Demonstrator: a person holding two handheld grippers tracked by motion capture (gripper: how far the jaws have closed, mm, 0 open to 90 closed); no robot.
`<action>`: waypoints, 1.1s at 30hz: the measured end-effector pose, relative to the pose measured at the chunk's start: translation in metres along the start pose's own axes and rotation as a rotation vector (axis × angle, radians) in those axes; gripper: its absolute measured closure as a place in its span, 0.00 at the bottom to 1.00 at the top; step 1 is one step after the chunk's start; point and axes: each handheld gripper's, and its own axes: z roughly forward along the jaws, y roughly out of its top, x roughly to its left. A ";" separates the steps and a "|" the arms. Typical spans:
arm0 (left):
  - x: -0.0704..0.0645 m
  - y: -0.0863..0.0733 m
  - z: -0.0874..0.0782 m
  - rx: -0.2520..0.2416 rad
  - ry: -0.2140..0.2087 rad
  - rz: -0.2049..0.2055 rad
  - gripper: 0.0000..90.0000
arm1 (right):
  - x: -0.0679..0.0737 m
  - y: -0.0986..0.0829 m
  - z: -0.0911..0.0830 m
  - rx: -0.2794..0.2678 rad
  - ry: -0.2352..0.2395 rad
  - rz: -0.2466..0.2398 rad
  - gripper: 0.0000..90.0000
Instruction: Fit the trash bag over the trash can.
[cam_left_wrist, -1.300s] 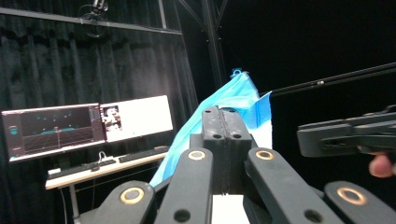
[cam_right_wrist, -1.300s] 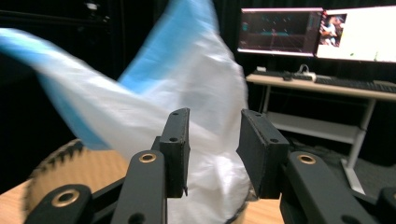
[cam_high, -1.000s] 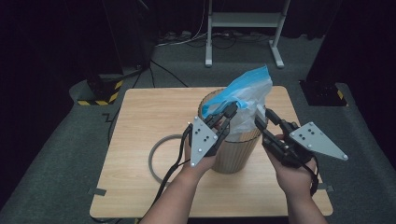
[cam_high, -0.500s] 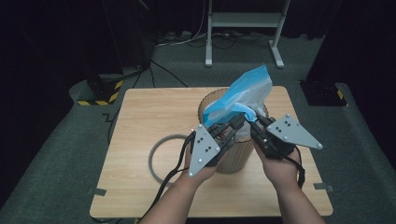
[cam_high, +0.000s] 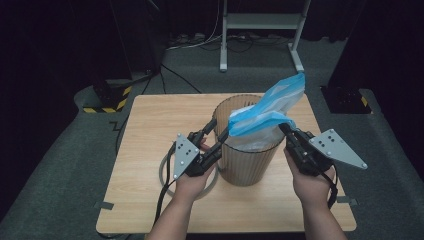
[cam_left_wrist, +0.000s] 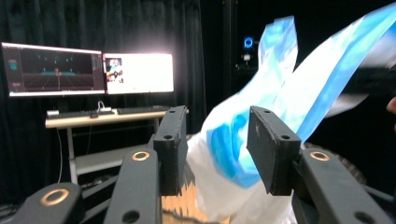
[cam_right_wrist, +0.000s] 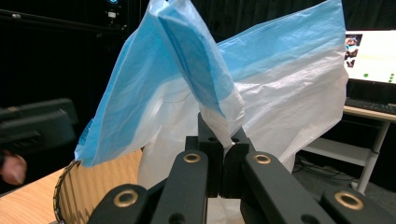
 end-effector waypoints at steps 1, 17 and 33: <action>0.001 -0.001 0.003 0.010 -0.006 -0.011 0.63 | 0.000 0.000 0.000 0.000 0.000 0.004 0.99; -0.010 -0.004 -0.008 -0.023 -0.053 0.007 0.60 | -0.018 0.005 -0.012 -0.046 -0.031 0.051 0.99; -0.016 0.004 0.010 0.028 -0.022 0.015 0.64 | -0.011 0.000 -0.011 -0.036 -0.016 0.040 0.99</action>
